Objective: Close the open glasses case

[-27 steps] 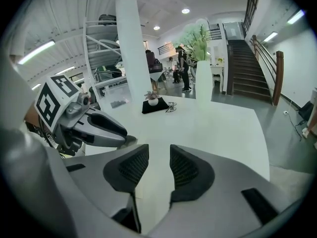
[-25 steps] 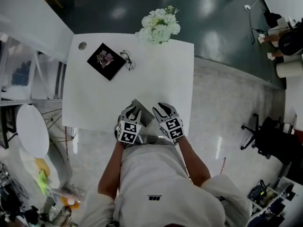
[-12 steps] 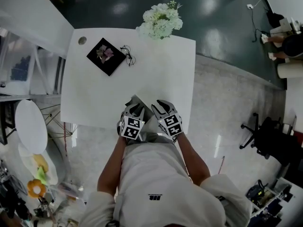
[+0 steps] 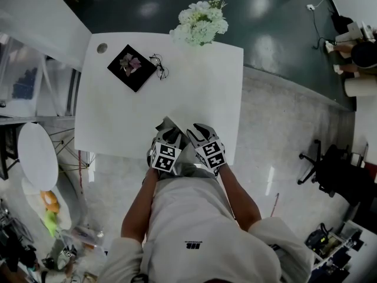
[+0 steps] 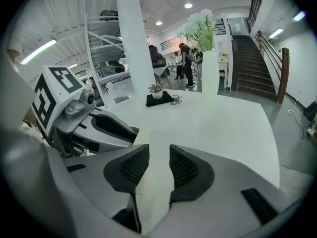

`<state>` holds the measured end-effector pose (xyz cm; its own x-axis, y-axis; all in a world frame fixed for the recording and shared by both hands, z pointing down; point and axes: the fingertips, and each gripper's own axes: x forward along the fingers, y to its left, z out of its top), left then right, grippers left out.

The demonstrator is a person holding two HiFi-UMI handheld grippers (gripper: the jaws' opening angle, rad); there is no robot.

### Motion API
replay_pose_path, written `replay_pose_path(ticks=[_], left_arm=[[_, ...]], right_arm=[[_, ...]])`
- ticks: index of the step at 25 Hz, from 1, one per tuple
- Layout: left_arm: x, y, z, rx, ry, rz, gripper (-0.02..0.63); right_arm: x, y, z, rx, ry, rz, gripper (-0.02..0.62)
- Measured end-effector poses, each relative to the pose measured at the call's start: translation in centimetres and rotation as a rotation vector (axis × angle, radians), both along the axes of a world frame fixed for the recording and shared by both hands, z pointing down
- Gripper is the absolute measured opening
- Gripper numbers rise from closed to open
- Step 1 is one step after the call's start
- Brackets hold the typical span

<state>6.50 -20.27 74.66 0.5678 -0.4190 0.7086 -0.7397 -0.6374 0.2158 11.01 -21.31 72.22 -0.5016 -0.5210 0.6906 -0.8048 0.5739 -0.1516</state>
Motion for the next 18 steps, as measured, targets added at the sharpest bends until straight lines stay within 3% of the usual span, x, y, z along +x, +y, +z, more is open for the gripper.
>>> replay_pose_path(ticks=[18], left_arm=[[-0.9,1.8,-0.2,0.005,0.015,-0.020,0.099]], right_arm=[[-1.8,1.8,-0.7,-0.001,-0.028,-0.029,0.121]])
